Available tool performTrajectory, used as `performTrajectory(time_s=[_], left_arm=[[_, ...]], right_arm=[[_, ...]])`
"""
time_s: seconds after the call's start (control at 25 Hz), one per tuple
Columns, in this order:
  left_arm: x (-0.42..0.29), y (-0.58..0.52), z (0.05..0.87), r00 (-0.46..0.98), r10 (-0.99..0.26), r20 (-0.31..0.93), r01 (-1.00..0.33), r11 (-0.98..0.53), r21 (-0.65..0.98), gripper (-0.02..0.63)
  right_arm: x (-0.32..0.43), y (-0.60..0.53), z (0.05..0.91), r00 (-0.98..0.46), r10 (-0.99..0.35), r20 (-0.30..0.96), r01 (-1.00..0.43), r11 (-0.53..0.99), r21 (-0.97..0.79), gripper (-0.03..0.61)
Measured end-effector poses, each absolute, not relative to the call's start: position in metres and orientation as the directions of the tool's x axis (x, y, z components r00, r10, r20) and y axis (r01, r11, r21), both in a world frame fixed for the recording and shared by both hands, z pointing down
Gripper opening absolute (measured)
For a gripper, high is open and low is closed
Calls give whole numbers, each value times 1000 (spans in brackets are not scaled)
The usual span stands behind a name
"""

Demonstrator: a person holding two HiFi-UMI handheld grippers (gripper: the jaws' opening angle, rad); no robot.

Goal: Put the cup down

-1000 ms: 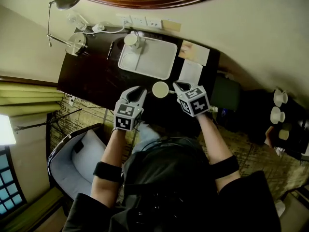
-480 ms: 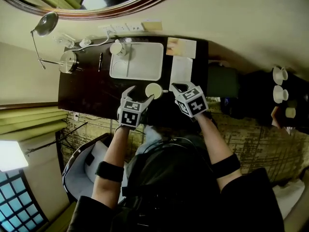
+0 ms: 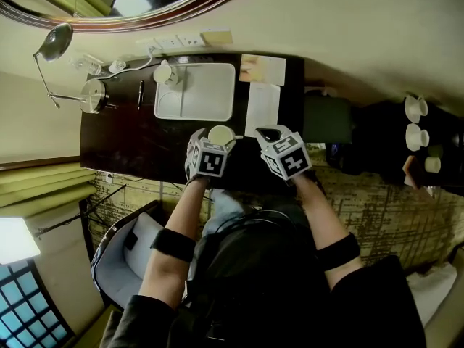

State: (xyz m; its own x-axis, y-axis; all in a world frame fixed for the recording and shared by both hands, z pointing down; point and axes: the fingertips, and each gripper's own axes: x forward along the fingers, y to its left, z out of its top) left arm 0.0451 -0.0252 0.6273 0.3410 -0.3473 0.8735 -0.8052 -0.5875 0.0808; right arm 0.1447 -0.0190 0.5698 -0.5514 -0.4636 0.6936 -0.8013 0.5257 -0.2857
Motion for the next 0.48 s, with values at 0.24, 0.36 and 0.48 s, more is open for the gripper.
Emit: performTrajectory(time_s=[0.24, 0.36, 0.48], left_arm=[[38, -31, 652, 243, -328, 913, -841, -541, 30, 417], [36, -31, 656, 223, -316, 922, -858, -513, 31, 417], [38, -31, 660, 239, -307, 921, -867, -494, 60, 416]], right_arm=[[161, -18, 576, -549, -461, 697, -807, 510, -298, 11], [166, -20, 578, -554, -455, 697, -803, 515, -302, 11], [169, -23, 579, -557, -448, 699, -797, 525, -299, 11]])
